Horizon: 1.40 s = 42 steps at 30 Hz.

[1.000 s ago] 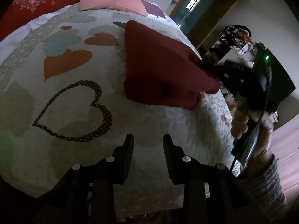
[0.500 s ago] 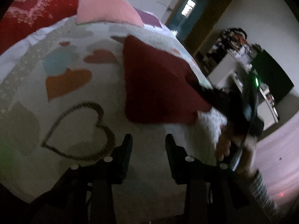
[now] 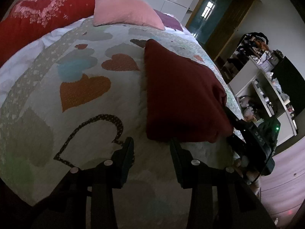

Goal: Fold small clothes

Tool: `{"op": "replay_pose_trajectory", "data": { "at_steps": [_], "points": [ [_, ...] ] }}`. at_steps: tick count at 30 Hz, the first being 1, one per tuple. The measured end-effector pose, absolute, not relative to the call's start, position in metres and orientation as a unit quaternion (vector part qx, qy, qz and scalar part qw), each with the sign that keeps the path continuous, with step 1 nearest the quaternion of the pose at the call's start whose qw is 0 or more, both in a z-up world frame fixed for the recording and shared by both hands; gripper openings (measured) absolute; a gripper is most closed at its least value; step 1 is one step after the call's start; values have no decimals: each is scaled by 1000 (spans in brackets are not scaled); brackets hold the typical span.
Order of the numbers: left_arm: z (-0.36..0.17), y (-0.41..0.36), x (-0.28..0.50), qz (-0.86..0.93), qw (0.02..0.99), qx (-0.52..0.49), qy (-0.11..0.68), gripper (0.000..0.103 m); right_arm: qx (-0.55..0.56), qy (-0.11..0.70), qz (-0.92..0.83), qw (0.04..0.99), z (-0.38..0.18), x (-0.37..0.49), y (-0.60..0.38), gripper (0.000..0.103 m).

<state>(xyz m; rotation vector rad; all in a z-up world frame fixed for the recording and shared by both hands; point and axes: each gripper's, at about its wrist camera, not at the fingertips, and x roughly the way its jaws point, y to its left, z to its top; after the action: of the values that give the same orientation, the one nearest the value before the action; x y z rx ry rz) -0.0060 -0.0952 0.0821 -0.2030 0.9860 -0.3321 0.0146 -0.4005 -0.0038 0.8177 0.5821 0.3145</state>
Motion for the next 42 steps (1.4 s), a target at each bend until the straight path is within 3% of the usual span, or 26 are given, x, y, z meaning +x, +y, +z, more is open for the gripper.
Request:
{"op": "replay_pose_trajectory", "data": {
  "at_steps": [14,26,42],
  "points": [
    [85,-127,-8,-150,870,-43,468,39,449,264,215,826,-17,19,-413,62],
    [103,-119,39,-129,884,-3,450,53,471,252,221,816,-20,16,-421,61],
    [82,-120,61,-99,882,78,455,54,446,268,201,830,-17,22,-409,61]
  ]
}}
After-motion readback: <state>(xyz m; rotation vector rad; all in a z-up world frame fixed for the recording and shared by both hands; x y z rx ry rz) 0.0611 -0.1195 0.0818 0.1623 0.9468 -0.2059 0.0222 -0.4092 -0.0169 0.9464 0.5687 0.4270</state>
